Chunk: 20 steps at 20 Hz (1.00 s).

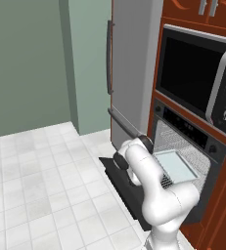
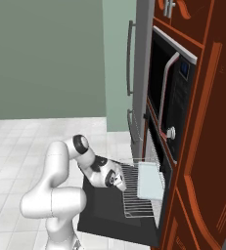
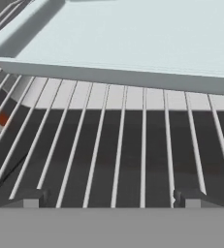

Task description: Take the baked cake out of the oven and place it on the plate for cooling. Then close the oven door.

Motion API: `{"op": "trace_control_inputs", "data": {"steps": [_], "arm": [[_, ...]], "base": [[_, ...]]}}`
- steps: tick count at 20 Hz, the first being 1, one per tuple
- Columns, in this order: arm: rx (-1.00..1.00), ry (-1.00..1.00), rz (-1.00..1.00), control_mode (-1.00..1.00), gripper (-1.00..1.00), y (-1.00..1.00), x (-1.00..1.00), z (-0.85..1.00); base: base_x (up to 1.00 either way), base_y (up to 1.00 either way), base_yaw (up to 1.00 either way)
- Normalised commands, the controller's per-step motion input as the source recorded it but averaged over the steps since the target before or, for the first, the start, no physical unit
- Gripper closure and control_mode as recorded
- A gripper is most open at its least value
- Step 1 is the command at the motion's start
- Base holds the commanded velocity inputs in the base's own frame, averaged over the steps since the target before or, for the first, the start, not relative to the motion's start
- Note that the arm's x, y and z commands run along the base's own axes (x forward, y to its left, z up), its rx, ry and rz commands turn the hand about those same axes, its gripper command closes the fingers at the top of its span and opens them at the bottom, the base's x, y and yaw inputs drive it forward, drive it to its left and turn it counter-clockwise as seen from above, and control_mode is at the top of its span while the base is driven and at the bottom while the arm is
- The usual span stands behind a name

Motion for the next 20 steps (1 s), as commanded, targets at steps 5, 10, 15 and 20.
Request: {"op": "trace_control_inputs", "data": {"steps": [5, 10, 15, 20], "arm": [[0.0, -0.04, 0.0, -1.0, -1.0, 0.0, 0.11, -0.17], [0.0, -0.08, 0.0, -1.0, -1.0, 0.0, 0.07, -0.22], [0.0, -0.13, 0.0, -1.0, -1.0, 0.0, 0.09, -0.25], [0.0, -0.13, 0.0, -1.0, -1.0, 0.0, 0.07, -0.25]], "base": [[0.0, 0.0, 0.0], [0.0, 0.0, 0.0], [0.0, 0.0, 0.0], [0.0, 0.0, 0.0]]}}
